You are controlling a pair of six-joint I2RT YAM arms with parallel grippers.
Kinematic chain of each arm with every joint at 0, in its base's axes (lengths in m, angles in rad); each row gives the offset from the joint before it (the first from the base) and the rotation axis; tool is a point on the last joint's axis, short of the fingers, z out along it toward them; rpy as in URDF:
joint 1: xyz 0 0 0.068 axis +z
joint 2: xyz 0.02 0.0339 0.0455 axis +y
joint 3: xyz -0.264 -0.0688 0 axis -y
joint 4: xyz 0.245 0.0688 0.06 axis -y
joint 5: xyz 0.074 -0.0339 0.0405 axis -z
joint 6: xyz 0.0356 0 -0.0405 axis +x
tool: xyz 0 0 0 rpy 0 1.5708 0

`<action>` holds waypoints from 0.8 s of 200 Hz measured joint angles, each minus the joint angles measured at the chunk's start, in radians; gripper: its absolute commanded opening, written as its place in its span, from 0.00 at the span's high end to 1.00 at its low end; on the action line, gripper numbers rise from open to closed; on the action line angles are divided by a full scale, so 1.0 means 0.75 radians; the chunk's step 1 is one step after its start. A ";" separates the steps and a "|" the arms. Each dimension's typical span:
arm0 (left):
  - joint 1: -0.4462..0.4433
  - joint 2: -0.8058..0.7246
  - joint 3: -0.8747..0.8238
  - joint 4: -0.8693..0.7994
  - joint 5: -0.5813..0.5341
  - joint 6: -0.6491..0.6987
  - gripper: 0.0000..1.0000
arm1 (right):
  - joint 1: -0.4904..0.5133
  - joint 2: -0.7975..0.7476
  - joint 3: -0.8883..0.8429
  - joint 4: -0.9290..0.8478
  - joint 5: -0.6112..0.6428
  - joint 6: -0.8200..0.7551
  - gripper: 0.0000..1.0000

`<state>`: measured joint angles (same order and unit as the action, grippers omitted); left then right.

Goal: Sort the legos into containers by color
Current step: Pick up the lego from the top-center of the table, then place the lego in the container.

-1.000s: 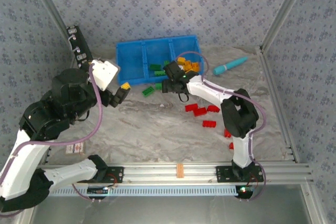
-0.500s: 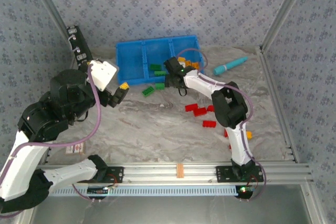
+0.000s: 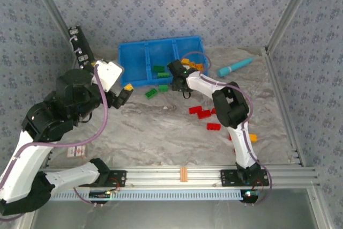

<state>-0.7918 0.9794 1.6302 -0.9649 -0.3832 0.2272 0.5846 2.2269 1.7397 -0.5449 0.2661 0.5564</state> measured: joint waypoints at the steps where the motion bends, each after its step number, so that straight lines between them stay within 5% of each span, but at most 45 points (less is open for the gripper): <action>1: 0.000 0.000 0.000 0.000 0.000 0.000 0.00 | -0.001 0.001 0.000 -0.001 0.000 -0.003 0.55; 46: 0.000 -0.001 0.000 0.001 -0.009 0.000 0.00 | -0.012 -0.018 -0.020 0.001 0.000 -0.025 0.67; 98: 0.000 -0.021 -0.003 0.002 -0.020 0.011 0.00 | 0.045 -0.227 -0.094 -0.111 0.005 -0.116 0.69; 160: 0.000 -0.030 -0.004 0.001 -0.039 0.017 0.00 | 0.140 -0.111 0.514 -0.161 0.013 -0.293 0.69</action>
<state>-0.7918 0.9573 1.6276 -0.9642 -0.4126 0.2398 0.6895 2.1437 2.1254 -0.6655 0.2756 0.3367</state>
